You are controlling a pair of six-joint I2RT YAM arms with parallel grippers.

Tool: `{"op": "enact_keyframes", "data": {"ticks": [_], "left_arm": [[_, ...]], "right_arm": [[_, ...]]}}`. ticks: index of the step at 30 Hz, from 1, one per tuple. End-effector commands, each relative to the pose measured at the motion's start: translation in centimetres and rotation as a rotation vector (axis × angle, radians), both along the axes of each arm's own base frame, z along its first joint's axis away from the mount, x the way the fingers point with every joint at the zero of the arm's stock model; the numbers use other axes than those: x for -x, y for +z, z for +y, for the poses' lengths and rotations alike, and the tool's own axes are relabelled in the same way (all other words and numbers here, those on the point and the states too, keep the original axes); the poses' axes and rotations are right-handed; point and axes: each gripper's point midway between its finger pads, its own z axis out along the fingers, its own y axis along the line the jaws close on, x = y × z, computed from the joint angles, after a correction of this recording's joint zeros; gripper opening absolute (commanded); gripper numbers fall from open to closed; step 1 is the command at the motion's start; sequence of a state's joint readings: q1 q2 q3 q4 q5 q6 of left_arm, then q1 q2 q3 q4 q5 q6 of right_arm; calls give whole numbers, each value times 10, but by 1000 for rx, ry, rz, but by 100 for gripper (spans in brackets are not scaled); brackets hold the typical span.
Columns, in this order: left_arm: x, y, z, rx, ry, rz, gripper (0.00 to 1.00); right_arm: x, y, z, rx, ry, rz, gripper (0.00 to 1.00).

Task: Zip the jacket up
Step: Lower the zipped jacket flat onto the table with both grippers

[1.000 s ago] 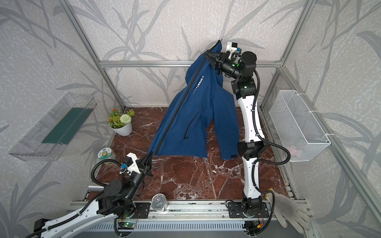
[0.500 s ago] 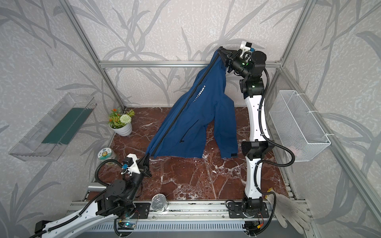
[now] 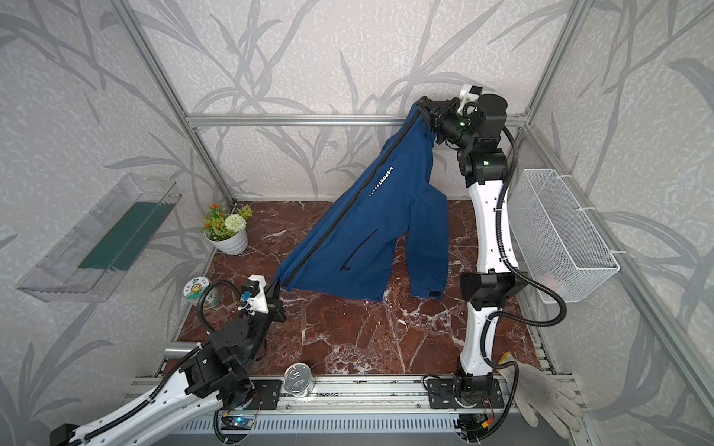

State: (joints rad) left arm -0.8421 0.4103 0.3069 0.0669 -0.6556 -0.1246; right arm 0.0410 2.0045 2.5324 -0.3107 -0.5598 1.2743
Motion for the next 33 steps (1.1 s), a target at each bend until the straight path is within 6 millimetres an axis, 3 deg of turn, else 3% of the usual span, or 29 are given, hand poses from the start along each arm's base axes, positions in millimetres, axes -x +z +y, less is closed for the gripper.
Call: {"op": "enact_keyframes", "data": {"ticks": [1,4,6,11,17,22,27,29,33], "left_arm": [[-16,7,0,-2,-20,62,0],[-34,12,8,4,-22,86,0],[-44,14,15,11,-13,92,0],[-68,10,34,-20,12,105,0],[-84,4,51,-51,50,121,0],[-79,-16,53,-81,47,175,0],[-65,-30,62,-122,77,193,0],[-59,-40,65,-138,82,210,0],[-56,-50,69,-166,96,246,0]], "right_arm": [[31,26,-50,43,-260,-122,0],[40,-10,-80,3,-326,-87,0],[45,-33,-89,-41,-317,-94,0],[59,-99,-96,-168,-272,-150,0],[79,-157,-90,-172,-243,-151,0],[108,-211,-93,-172,-288,-67,0],[155,-262,-96,-128,-364,57,0],[174,-295,-99,-110,-404,157,0],[205,-338,-108,-117,-480,236,0]]}}
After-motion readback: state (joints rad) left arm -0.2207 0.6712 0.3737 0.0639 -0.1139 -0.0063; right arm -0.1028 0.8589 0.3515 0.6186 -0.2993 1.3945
